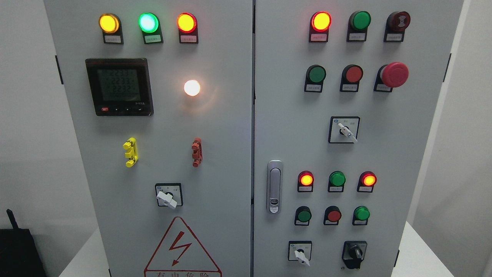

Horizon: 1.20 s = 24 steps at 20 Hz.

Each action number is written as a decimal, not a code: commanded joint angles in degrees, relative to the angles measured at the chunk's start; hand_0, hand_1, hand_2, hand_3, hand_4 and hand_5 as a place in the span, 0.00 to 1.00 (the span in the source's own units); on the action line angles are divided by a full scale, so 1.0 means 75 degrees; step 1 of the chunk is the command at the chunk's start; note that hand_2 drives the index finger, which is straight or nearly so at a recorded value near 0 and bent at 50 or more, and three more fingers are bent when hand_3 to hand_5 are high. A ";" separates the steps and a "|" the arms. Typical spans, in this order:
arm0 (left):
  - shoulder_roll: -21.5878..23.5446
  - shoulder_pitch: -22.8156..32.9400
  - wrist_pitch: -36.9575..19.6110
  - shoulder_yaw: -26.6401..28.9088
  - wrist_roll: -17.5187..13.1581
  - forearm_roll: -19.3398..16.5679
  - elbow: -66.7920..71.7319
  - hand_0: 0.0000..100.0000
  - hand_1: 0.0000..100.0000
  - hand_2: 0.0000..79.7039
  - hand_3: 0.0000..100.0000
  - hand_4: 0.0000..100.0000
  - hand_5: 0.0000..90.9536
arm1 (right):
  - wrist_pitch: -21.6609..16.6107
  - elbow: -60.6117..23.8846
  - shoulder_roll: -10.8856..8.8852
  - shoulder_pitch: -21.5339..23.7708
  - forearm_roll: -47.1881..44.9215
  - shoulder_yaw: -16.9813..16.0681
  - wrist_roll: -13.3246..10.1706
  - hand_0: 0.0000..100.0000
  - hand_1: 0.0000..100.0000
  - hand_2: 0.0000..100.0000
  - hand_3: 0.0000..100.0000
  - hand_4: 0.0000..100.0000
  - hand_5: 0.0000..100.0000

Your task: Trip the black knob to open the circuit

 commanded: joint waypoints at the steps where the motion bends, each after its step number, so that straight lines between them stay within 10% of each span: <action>1: 0.0000 0.0001 -0.0004 0.0000 -0.0002 -0.0176 0.0000 0.12 0.39 0.00 0.00 0.00 0.00 | 0.0061 -0.0207 -0.0060 -0.0286 -0.0066 0.0027 -0.0005 0.00 0.00 0.00 1.00 1.00 1.00; 24: 0.0000 0.0001 0.0007 0.0000 -0.0002 -0.0176 0.0000 0.12 0.39 0.00 0.00 0.00 0.00 | 0.0682 -0.0325 -0.0072 -0.1001 -0.0078 0.0144 0.0007 0.00 0.00 0.00 1.00 1.00 1.00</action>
